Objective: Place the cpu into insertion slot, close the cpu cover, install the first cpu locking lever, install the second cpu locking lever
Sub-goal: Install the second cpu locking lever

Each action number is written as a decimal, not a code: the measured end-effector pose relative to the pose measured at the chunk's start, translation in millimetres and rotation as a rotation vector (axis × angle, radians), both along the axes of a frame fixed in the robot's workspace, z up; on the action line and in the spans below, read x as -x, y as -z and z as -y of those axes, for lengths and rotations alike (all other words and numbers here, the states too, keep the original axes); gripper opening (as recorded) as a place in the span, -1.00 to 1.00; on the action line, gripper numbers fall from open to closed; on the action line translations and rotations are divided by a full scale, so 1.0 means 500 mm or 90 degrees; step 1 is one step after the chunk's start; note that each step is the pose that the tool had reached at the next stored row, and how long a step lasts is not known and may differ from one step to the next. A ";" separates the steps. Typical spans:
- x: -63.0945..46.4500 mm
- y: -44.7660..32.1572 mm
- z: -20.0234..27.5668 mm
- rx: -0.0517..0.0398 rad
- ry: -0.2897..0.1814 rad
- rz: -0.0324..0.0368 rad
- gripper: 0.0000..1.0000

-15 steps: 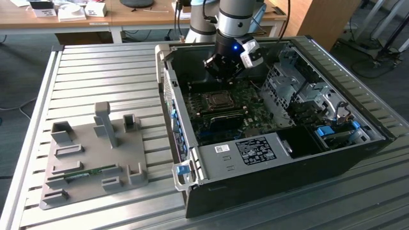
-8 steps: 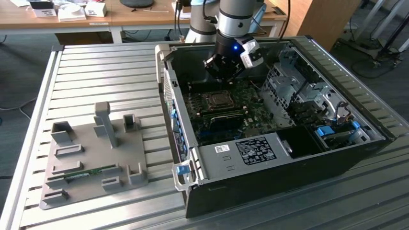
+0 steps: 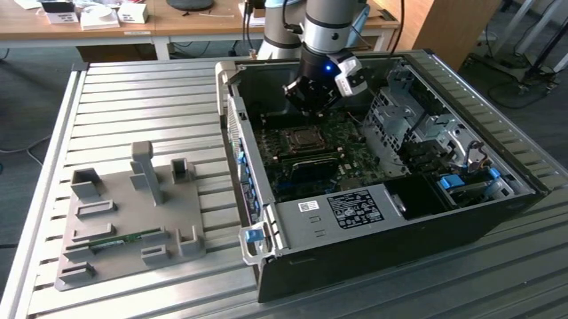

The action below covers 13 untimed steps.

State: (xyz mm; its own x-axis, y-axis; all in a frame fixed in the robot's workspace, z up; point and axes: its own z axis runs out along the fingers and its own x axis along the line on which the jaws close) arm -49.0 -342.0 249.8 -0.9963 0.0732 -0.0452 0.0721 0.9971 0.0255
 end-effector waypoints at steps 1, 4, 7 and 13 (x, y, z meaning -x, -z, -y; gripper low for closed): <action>0.000 0.000 0.0013 0.0000 0.000 0.0000 -0.79; 0.000 0.000 0.0018 -0.0001 0.000 0.0000 -0.79; 0.000 0.000 0.0020 0.0000 0.000 0.0000 -0.79; 0.000 0.000 0.0074 0.0000 0.000 0.0001 -0.79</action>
